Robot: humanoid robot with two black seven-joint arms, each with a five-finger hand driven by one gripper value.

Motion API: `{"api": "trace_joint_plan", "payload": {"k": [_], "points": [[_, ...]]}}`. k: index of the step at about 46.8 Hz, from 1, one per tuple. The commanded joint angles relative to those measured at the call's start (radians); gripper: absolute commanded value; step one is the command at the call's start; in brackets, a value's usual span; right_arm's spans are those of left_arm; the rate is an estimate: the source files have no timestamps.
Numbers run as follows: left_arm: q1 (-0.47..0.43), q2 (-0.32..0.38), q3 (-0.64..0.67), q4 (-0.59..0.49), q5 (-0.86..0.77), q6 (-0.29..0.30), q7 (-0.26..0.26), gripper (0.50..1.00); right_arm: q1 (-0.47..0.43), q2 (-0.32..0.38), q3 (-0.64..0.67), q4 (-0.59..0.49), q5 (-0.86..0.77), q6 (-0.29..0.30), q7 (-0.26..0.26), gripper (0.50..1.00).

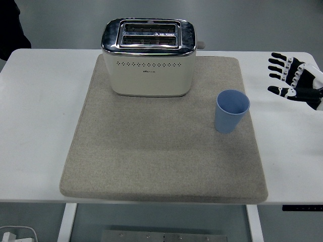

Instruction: Put the water cup in front of the bread machine

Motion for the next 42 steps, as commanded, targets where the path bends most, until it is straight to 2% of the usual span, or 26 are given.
{"api": "trace_joint_plan", "payload": {"k": [1,5,16,35,42], "points": [[0.000,0.000,-0.001,0.000,0.000,-0.001,-0.001,1.000,-0.024,-0.002,0.000,0.015,-0.031,0.000,0.018,0.940],[0.000,0.000,-0.001,0.000,0.000,0.000,0.001,1.000,-0.046,-0.002,0.000,0.021,-0.077,-0.006,0.033,0.940],[0.000,0.000,-0.001,0.000,0.000,0.000,0.001,1.000,-0.090,0.012,0.001,0.022,-0.162,-0.042,0.036,0.940],[0.000,0.000,-0.001,-0.001,0.002,-0.001,0.001,1.000,-0.130,0.058,0.003,0.050,-0.166,-0.103,0.050,0.940],[0.000,0.000,-0.001,-0.001,0.002,-0.001,0.001,1.000,-0.144,0.084,0.012,0.050,-0.168,-0.120,0.071,0.940]]}}
